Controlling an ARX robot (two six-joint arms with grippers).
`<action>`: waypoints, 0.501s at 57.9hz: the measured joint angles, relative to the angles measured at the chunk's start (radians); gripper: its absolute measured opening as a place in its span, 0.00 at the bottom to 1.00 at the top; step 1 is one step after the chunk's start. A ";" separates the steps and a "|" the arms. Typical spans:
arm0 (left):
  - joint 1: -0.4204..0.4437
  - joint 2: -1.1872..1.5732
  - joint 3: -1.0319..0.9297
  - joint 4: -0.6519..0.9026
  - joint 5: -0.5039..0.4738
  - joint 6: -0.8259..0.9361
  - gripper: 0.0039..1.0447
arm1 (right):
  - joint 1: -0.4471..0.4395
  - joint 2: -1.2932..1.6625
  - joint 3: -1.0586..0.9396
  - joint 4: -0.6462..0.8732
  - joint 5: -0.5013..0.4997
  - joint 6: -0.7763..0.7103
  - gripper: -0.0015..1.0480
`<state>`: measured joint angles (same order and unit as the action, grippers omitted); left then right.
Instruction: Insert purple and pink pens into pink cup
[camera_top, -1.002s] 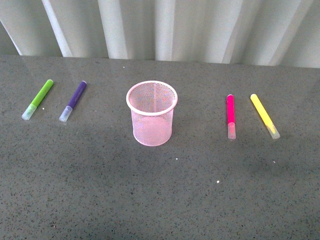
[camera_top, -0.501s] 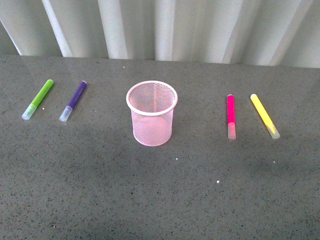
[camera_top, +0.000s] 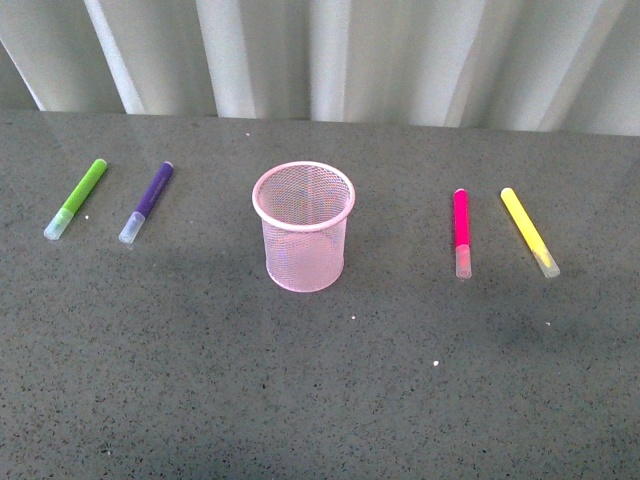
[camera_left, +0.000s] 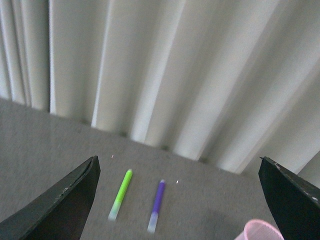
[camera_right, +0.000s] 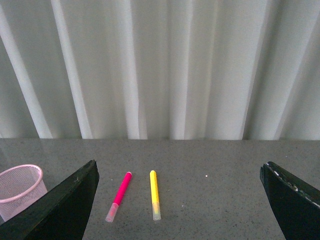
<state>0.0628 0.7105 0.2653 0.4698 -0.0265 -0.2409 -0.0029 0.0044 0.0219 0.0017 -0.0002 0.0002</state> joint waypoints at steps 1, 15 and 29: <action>0.000 0.029 0.016 0.018 0.006 0.004 0.94 | 0.000 0.000 0.000 0.000 0.000 0.000 0.93; -0.056 0.645 0.476 -0.081 0.066 0.122 0.94 | 0.000 0.000 0.000 0.000 0.000 0.000 0.93; -0.088 1.062 0.900 -0.365 0.098 0.301 0.94 | 0.000 0.000 0.000 0.000 0.000 0.000 0.93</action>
<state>-0.0250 1.7729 1.1656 0.1047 0.0719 0.0605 -0.0029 0.0044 0.0219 0.0017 -0.0006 0.0002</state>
